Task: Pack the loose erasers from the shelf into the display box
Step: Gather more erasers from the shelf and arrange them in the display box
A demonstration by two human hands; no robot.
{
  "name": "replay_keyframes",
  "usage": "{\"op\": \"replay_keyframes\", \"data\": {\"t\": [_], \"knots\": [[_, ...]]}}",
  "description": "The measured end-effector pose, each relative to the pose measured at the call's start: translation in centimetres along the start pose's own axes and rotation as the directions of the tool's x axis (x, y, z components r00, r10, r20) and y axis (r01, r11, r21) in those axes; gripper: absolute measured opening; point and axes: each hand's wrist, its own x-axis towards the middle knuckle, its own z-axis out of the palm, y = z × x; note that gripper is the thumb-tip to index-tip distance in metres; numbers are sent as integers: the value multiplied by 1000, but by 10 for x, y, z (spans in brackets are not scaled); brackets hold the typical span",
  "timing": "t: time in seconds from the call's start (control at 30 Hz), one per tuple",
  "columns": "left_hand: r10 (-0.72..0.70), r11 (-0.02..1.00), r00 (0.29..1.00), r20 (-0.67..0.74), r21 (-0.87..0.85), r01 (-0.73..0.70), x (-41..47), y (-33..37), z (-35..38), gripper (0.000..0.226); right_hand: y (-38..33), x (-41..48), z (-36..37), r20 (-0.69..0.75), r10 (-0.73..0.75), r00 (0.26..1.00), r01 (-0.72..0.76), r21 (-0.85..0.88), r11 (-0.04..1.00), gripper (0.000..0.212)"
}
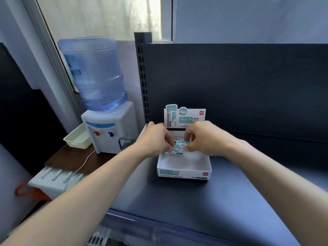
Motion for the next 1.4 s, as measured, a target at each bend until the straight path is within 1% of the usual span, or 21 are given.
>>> {"op": "replay_keyframes", "data": {"t": [0.13,0.3,0.47,0.63,0.73,0.83,0.97,1.1,1.17,1.27,1.4], "knots": [[40,998,999,1,-41,-40,2,-5,-2,9,-7,-4,5,35,20,999,-19,-22,1000,24],[64,977,996,-68,-199,-76,-2,-15,-12,12,-19,-5,11,72,37,997,-35,-30,999,21],[88,962,992,-92,-251,-108,-14,-25,-19,12,-34,-2,23,99,45,994,-42,-33,999,22],[116,958,989,-95,-251,-137,-23,-33,-19,12,-37,0,32,46,68,997,-67,-30,997,9],[140,954,987,-82,-256,-157,-25,-31,-19,11,-37,-3,30,13,112,994,-112,-3,994,12],[188,941,978,-86,-270,-205,-23,-21,-19,10,-34,-12,23,-67,173,983,-170,41,985,15],[318,894,945,-79,-305,-327,-18,12,-17,11,-17,-36,9,-183,298,937,-292,61,955,15],[478,822,878,-32,-336,-460,-15,64,-5,12,19,-76,-12,-247,432,868,-438,31,898,9],[542,786,840,-8,-347,-511,-14,95,3,12,41,-101,-23,-284,493,823,-510,17,860,10],[609,743,793,22,-363,-561,-14,139,15,11,76,-141,-39,-319,581,749,-611,4,791,13],[644,726,762,71,-371,-579,-11,193,34,9,123,-186,-59,-361,654,664,-698,14,716,16]]}}
